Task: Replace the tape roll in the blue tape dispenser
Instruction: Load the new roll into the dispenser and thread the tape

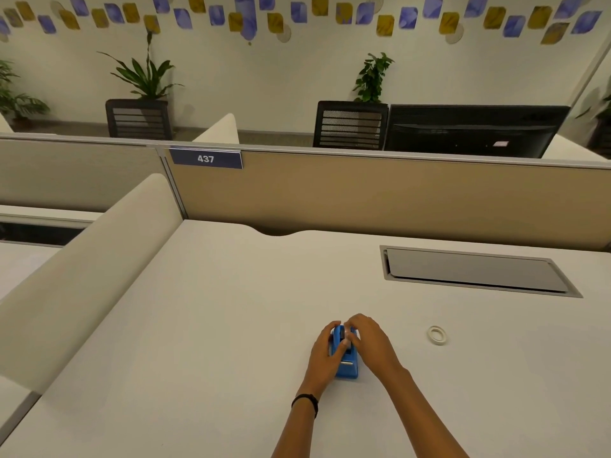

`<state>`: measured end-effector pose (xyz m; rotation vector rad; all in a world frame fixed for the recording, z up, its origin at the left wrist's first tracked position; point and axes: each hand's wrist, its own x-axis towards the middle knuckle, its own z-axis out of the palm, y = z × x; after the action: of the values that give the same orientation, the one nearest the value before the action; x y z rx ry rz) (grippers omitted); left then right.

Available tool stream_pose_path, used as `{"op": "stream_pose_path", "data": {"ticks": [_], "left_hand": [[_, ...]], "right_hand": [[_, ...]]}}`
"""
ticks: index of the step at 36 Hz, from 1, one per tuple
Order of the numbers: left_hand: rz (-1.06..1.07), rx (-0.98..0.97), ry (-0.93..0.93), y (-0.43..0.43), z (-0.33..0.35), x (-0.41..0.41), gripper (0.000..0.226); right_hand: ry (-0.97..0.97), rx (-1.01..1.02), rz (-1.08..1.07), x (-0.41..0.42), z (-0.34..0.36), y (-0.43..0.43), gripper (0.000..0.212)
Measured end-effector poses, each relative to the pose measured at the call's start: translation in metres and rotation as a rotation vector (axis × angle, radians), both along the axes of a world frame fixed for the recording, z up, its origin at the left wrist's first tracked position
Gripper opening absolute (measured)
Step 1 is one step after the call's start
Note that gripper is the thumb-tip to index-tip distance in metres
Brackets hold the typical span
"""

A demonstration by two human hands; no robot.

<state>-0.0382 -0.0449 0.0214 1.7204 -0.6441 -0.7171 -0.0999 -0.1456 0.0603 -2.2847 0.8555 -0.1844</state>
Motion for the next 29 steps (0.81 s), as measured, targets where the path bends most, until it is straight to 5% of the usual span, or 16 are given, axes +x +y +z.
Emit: {"op": "stream_pose_path", "data": {"ticks": [12,29], "left_hand": [[-0.036,-0.023,0.023,0.004,-0.001,0.002,0.048],[-0.037,-0.022,0.044,0.004,-0.001,0.002,0.05]], "right_hand": [[-0.256,-0.006,-0.022,-0.018,-0.013,0.021,0.018],[-0.139,-0.011,0.043,-0.006,-0.015,0.002,0.023]]}}
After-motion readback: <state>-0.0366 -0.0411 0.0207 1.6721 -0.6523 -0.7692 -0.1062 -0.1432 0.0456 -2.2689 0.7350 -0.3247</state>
